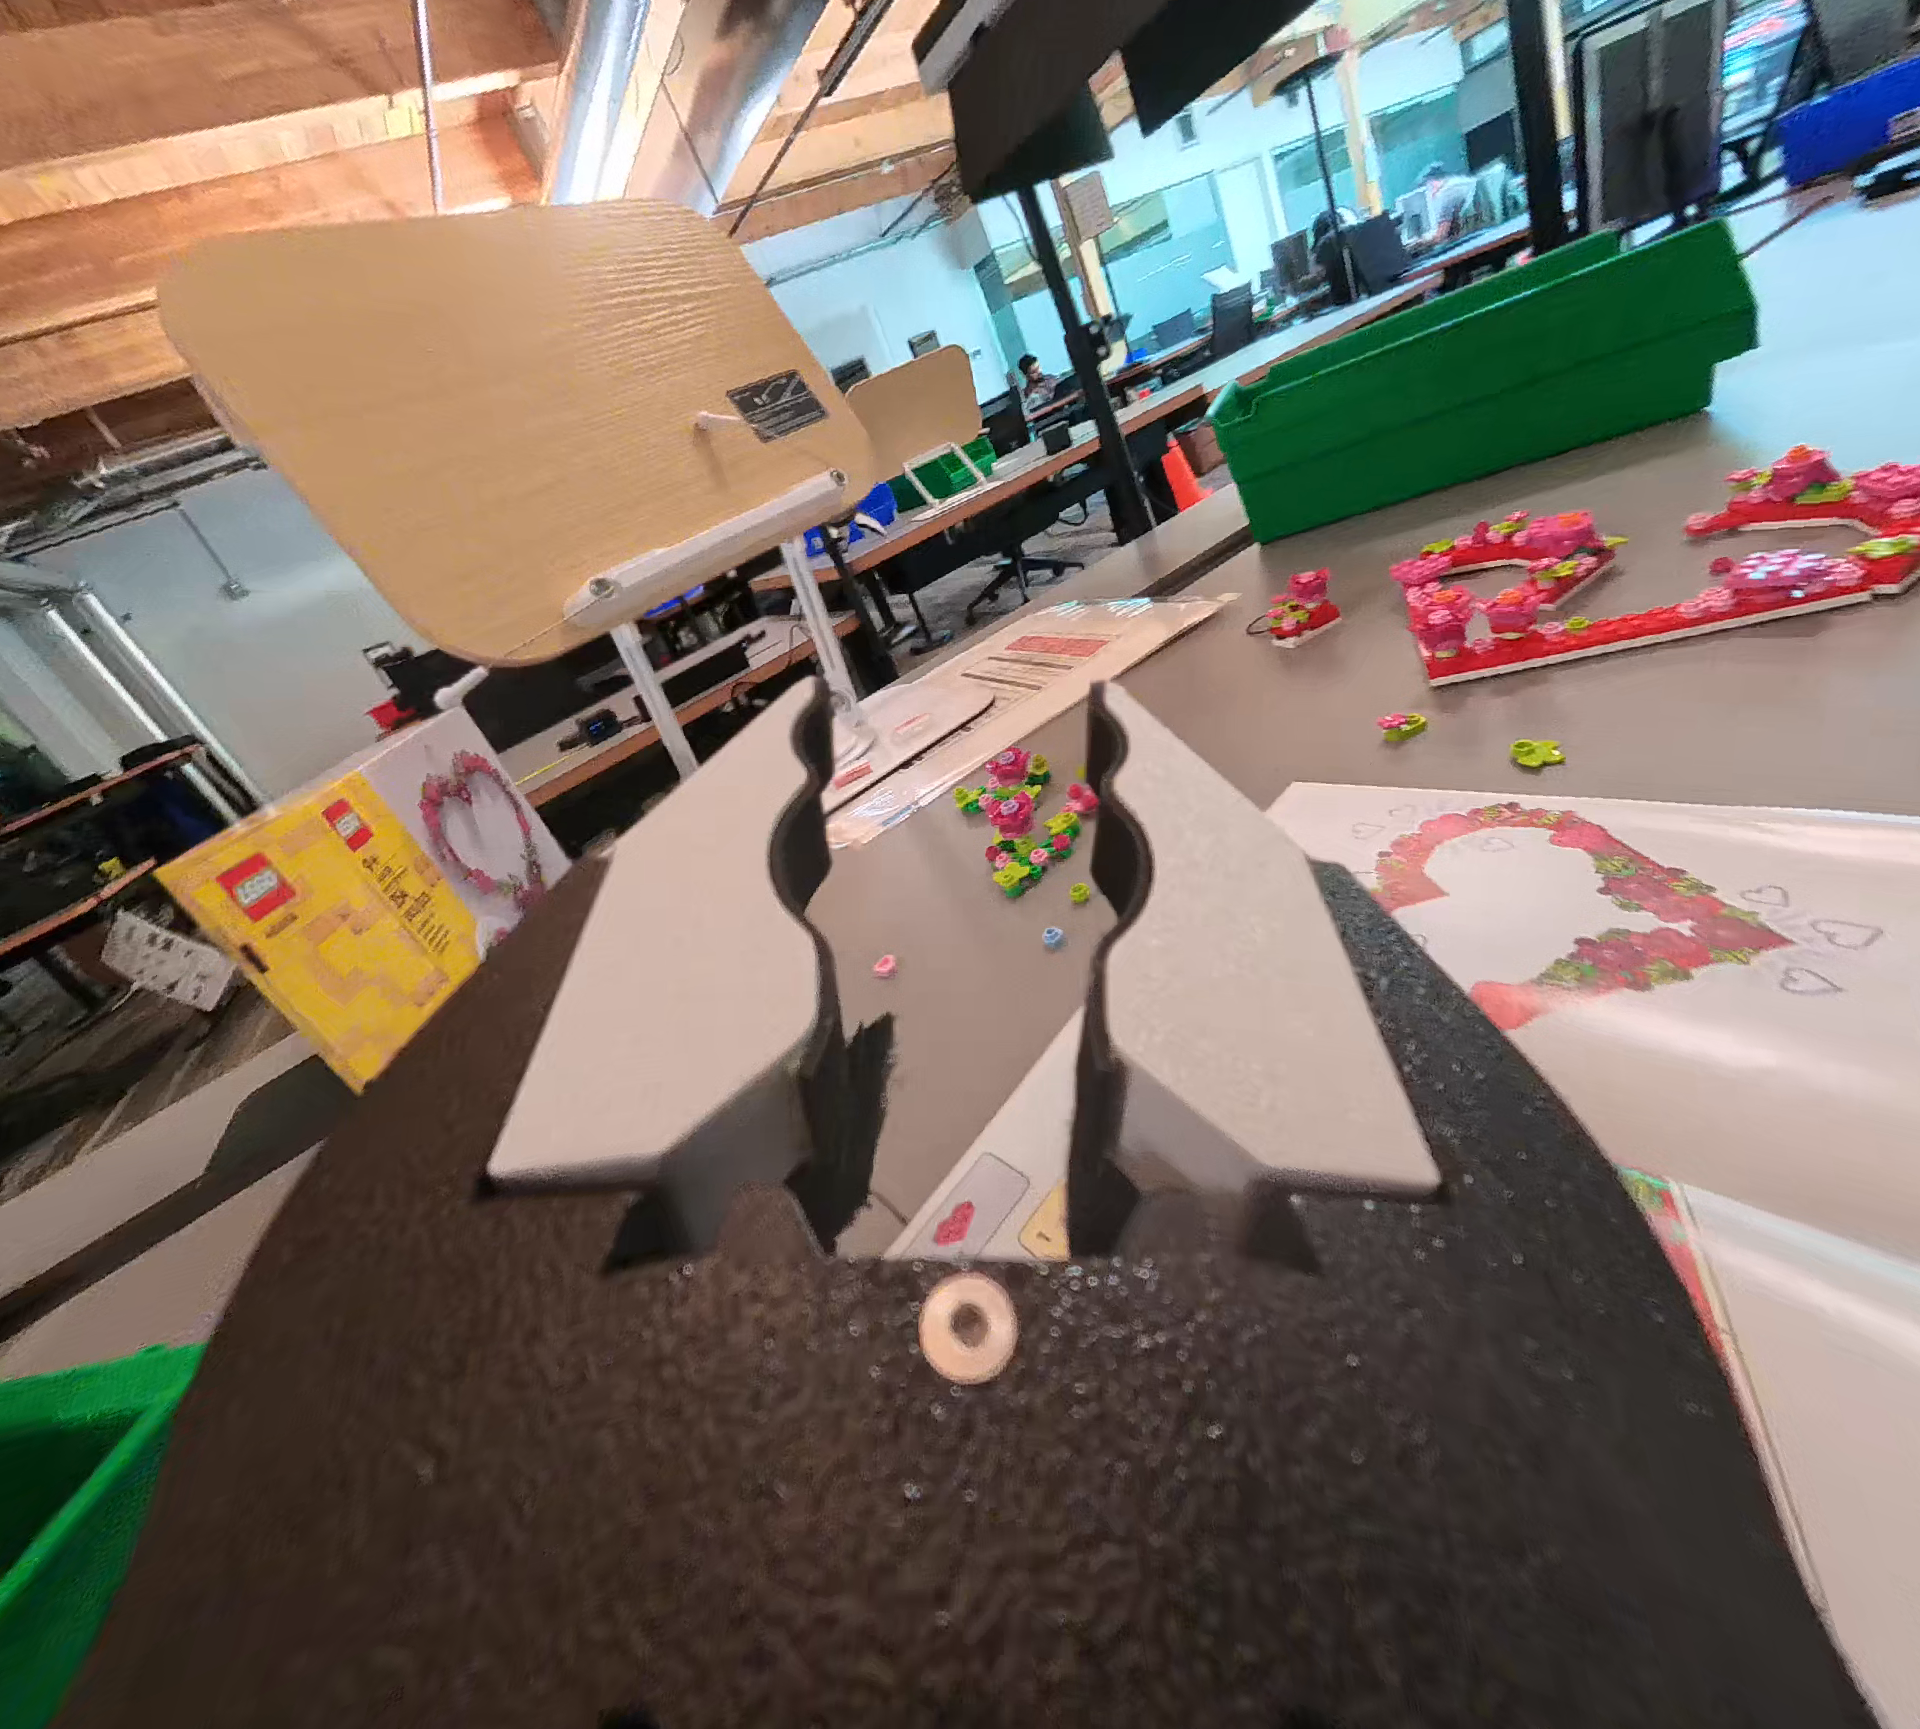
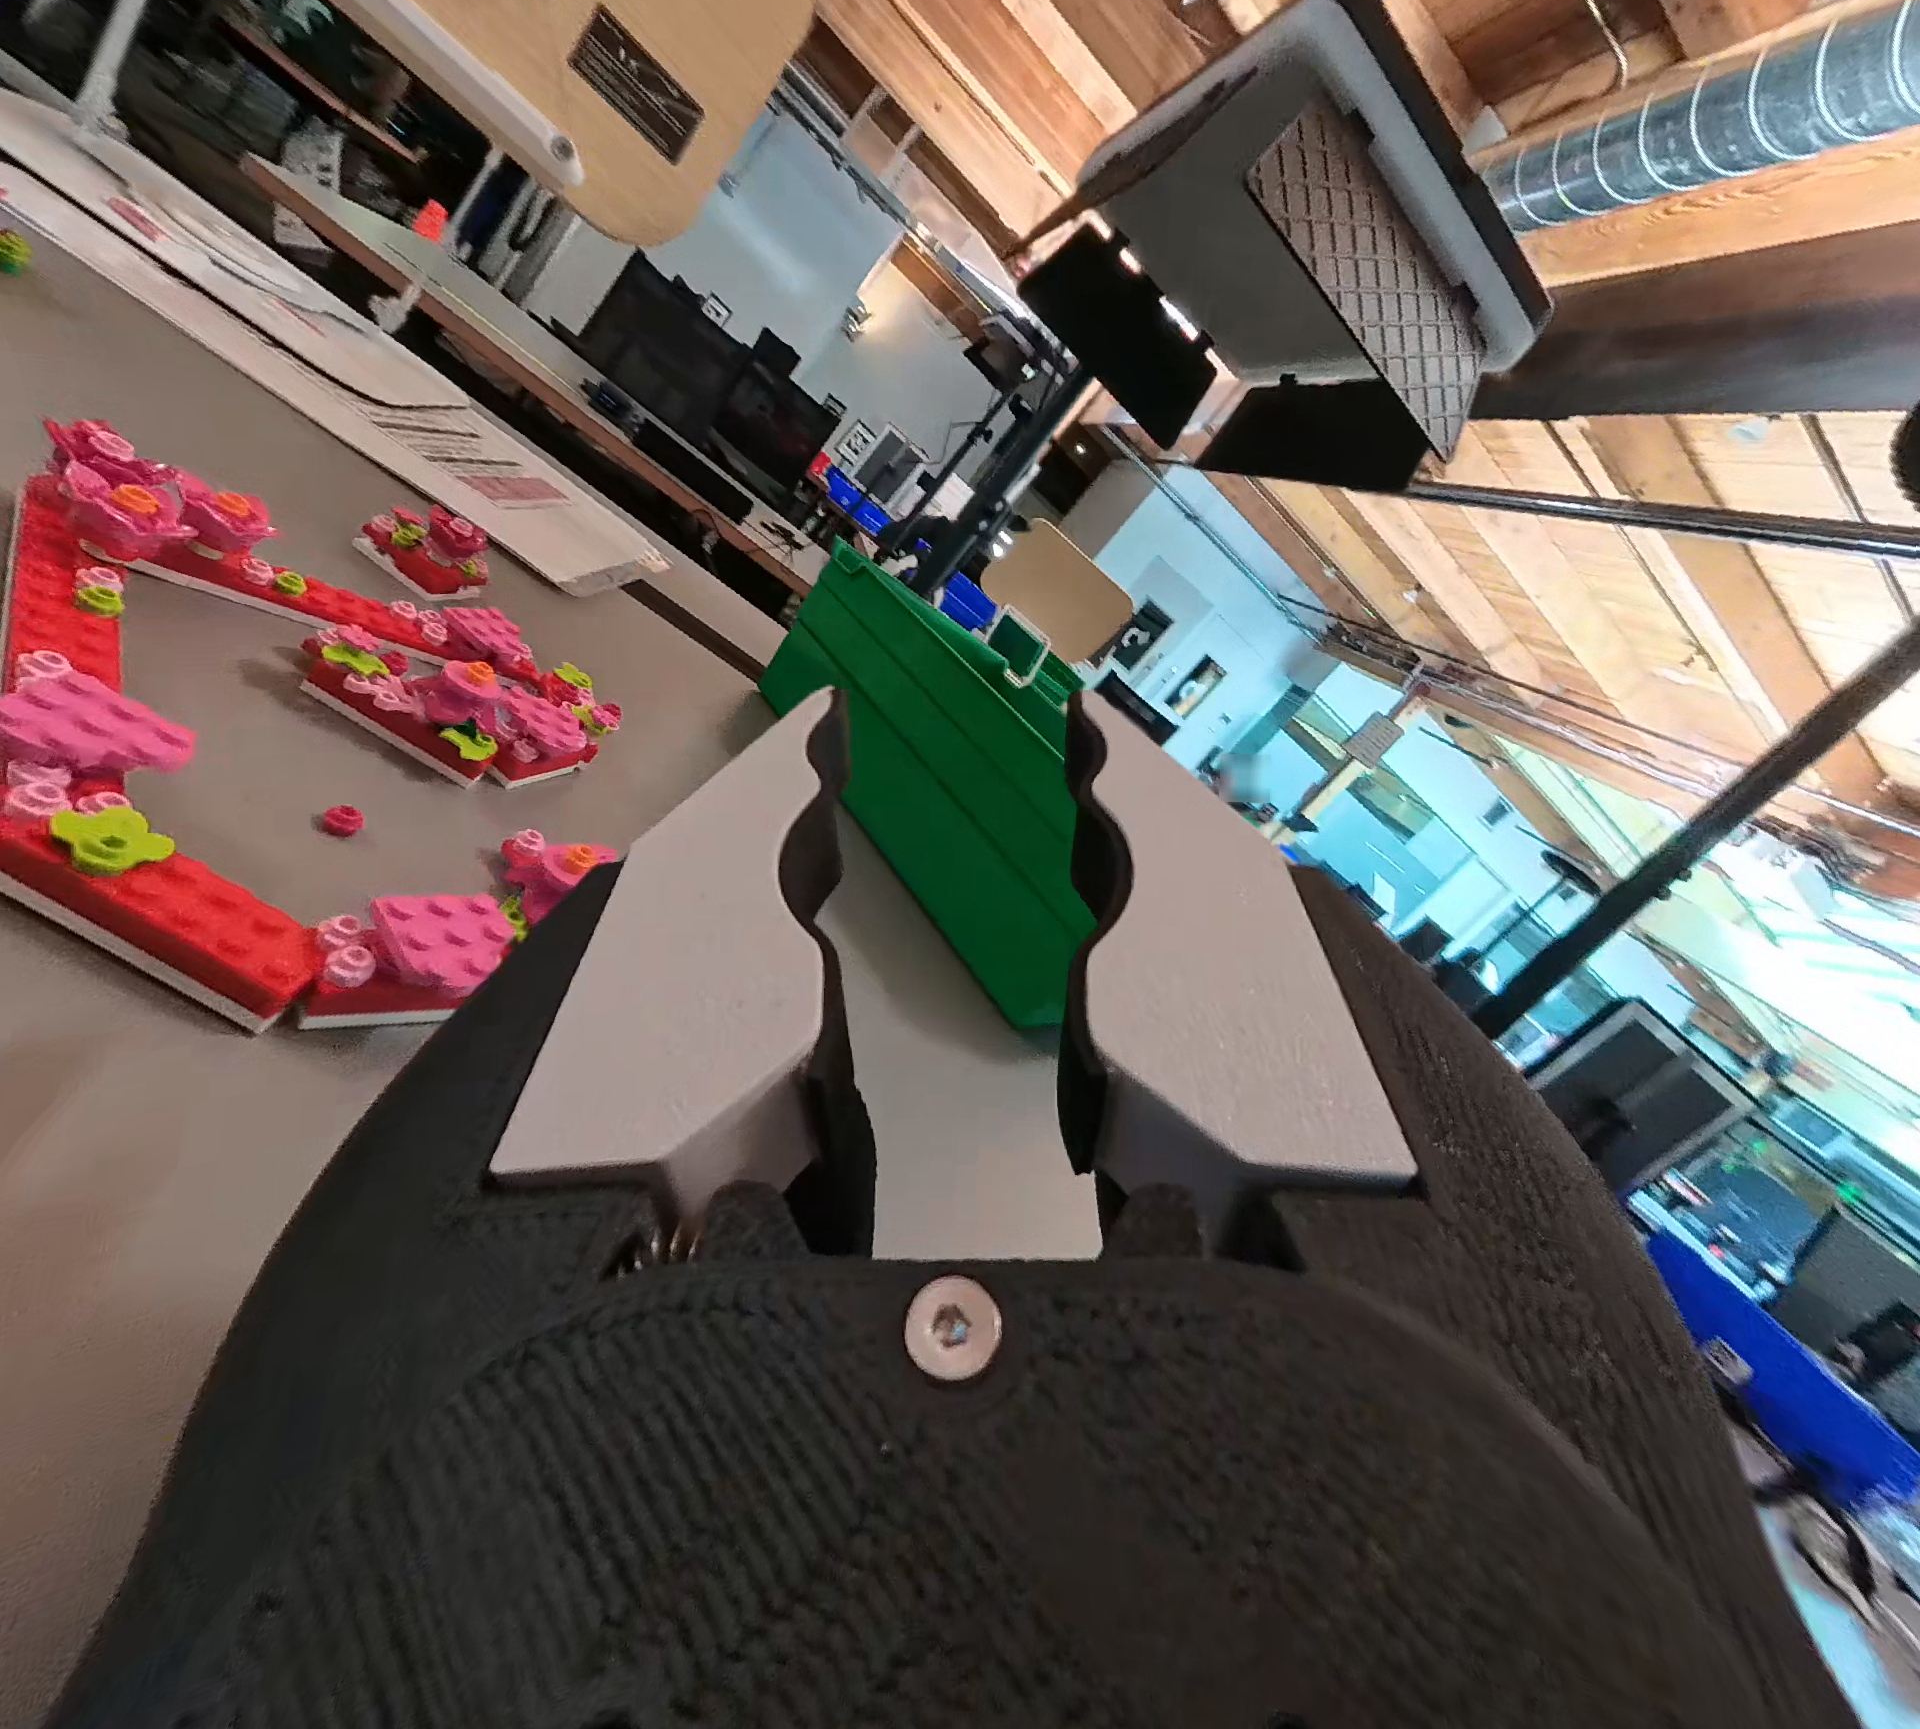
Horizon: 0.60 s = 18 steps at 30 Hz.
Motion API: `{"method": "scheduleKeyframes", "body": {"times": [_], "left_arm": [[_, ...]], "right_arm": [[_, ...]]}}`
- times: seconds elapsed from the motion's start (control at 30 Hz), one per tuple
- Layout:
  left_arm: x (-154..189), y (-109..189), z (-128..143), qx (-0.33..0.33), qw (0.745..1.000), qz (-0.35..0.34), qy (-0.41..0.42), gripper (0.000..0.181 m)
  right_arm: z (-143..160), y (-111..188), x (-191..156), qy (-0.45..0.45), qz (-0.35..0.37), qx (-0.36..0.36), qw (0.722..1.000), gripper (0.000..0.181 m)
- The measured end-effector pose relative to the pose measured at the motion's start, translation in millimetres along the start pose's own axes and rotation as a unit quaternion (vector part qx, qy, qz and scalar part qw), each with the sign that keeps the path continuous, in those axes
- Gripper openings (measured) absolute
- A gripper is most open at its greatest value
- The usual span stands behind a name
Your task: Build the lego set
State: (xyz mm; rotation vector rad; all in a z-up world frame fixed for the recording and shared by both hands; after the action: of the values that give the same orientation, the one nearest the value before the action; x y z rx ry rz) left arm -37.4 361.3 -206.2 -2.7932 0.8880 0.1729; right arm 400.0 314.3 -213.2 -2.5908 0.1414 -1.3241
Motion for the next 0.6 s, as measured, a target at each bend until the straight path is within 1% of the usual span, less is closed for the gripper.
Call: {"method": "scheduleKeyframes", "body": {"times": [0.1, 0.17, 0.27, 0.37, 0.47, 0.6], "left_arm": [[-3, 3, 1, 0.017, 1.0, 0.002, -0.003, 0.047], [-11, 5, -2, 0.027, 0.999, -0.018, 0.0, 0.048], [-19, 10, -10, 0.06, 0.997, -0.041, 0.019, 0.05], [-24, 13, -13, 0.073, 0.995, -0.057, 0.025, 0.053], [-27, 13, -13, 0.076, 0.994, -0.069, 0.022, 0.053], [-29, 14, -12, 0.082, 0.993, -0.079, 0.028, 0.053]], "right_arm": [[-2, 0, 0, -0.008, 0.027, -0.031, 0.999, 0.038], [1, 1, 5, -0.014, 0.058, -0.058, 0.997, 0.036], [12, 9, 18, 0.001, 0.11, -0.112, 0.988, 0.028], [24, 15, 29, -0.03, 0.145, -0.139, 0.979, 0.021], [31, 21, 40, -0.062, 0.177, -0.144, 0.972, 0.017], [23, 25, 47, -0.087, 0.186, -0.096, 0.974, 0.012]]}}
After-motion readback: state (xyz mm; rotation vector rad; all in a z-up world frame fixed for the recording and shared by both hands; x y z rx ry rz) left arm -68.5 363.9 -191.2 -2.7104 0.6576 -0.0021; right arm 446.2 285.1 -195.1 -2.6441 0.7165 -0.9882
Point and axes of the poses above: each gripper's, where its closed fingertips meet, y back along the fingers, z out of its underside, x = y × z across the jaws, the point moved 5 cm from there along y, back along the fingers, and after that the axes turned 13 degrees about y, right-handed, at the moved point
